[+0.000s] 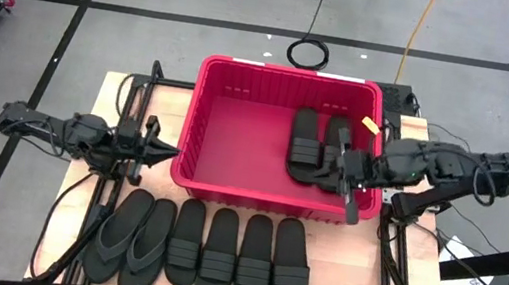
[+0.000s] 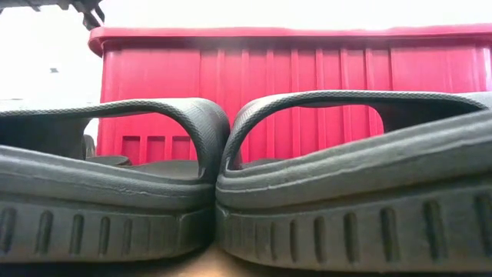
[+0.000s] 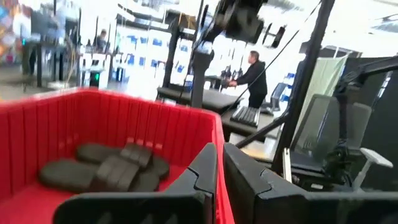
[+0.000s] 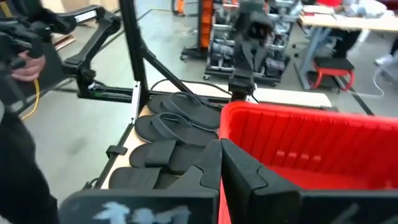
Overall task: Pick and place slides into bin
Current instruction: Put the black slipper into the red organizer bin
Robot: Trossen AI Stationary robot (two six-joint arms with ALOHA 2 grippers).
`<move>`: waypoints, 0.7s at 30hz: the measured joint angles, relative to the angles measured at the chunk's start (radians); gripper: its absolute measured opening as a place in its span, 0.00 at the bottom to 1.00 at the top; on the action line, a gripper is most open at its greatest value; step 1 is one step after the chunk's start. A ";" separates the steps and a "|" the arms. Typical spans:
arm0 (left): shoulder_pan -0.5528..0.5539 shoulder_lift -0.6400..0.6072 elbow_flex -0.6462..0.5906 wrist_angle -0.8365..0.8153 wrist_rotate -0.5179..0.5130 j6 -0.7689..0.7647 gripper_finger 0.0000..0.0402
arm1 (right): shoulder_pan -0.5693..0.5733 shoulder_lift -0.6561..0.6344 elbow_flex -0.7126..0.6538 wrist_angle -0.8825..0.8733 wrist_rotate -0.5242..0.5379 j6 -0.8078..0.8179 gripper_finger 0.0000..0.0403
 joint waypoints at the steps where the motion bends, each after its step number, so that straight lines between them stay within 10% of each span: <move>1: -0.003 -0.015 0.001 0.000 0.000 0.016 0.06 | 0.012 -0.017 -0.034 0.018 0.021 0.017 0.00; 12: -0.003 -0.085 0.002 0.060 -0.049 -0.025 0.06 | 0.036 -0.384 -0.562 0.380 0.048 0.100 0.00; 21: -0.002 -0.085 0.002 0.157 -0.138 -0.140 0.06 | 0.036 -0.596 -0.714 0.382 0.096 0.138 0.00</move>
